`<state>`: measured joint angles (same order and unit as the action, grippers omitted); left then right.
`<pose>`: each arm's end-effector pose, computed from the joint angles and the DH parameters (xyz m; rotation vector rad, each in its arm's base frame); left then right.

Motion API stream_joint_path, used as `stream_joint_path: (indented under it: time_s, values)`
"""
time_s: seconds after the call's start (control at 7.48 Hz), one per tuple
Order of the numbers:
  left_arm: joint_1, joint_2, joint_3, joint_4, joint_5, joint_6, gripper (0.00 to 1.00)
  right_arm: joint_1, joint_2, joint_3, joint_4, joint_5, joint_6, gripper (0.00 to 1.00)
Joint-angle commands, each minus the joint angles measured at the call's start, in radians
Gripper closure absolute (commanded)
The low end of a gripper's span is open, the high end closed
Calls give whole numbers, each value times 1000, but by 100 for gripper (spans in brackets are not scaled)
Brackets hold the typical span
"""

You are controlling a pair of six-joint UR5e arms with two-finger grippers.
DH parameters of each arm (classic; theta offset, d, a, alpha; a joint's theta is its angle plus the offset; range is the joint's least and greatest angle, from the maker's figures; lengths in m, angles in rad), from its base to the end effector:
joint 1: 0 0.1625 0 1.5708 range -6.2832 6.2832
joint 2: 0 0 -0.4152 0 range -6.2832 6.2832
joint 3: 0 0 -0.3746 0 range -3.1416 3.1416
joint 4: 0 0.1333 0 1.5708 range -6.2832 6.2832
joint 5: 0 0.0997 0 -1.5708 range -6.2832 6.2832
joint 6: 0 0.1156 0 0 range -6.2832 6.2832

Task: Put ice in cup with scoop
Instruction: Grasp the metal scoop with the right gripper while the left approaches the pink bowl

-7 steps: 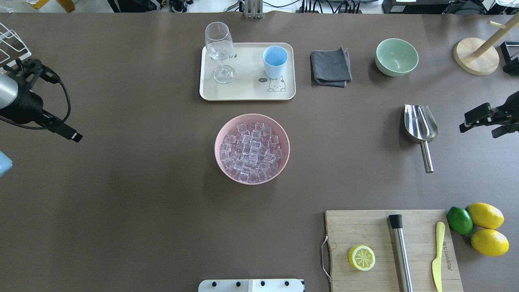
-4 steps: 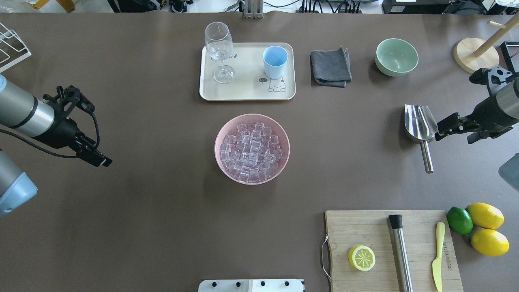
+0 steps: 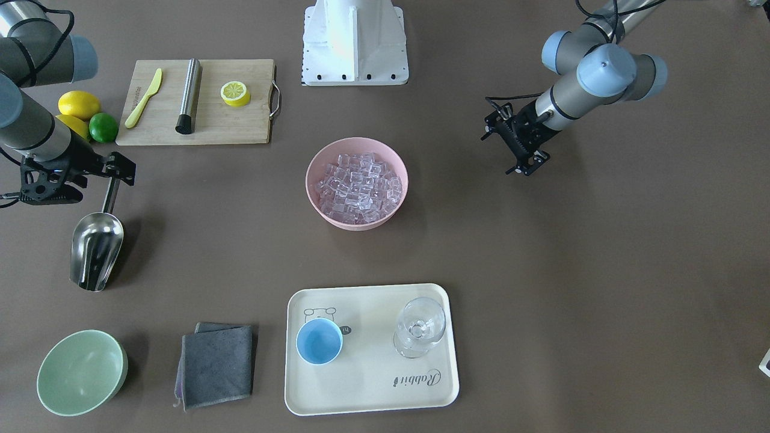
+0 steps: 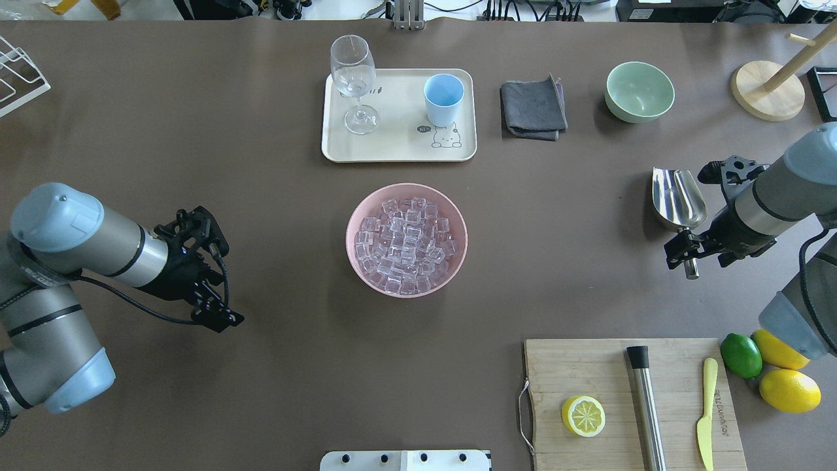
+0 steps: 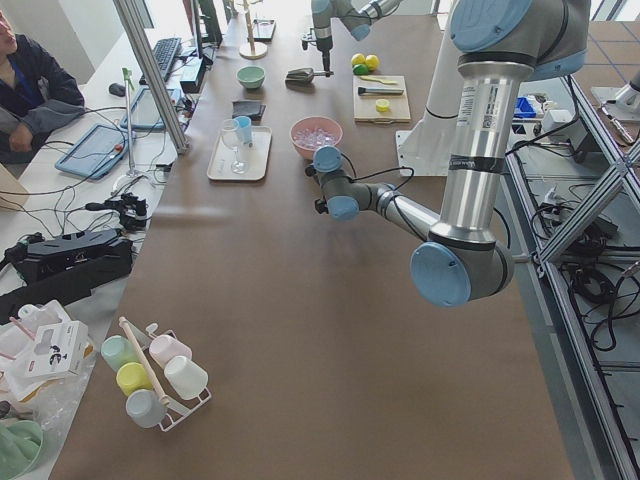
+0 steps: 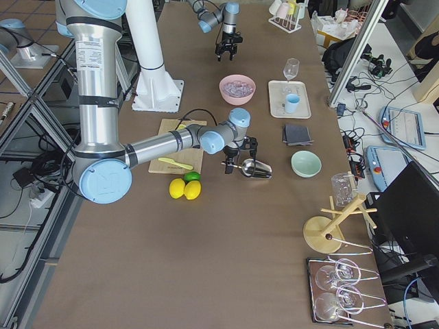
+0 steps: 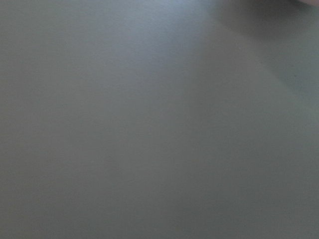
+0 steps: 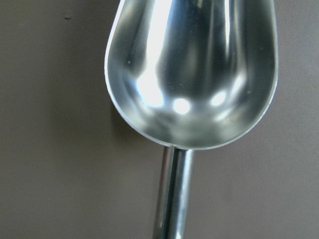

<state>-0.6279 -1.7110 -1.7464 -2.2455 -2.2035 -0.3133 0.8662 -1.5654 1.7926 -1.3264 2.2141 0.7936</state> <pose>0.4043 -0.3737 0.4250 0.4473 1.0643 0.8733 -0.2739 -0.4209 0.5304 -0.0965 -0.7715 -0.0672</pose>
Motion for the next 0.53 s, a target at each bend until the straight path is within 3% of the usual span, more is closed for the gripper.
stream_joint_path:
  time_s: [0.0,0.13,0.27,0.4]
  values:
    - [193,-65,-28,0,160,5,2,-15,8,-41,0,-7,-1,1]
    - [214,-122,-4,4,209,8,1,-15,37,-59,-2,-4,1,2]
    - [209,-133,-16,6,211,3,2,-15,65,-76,-5,-4,3,23]
    - [209,-145,-27,9,214,-1,1,-15,74,-85,-7,-4,9,59]
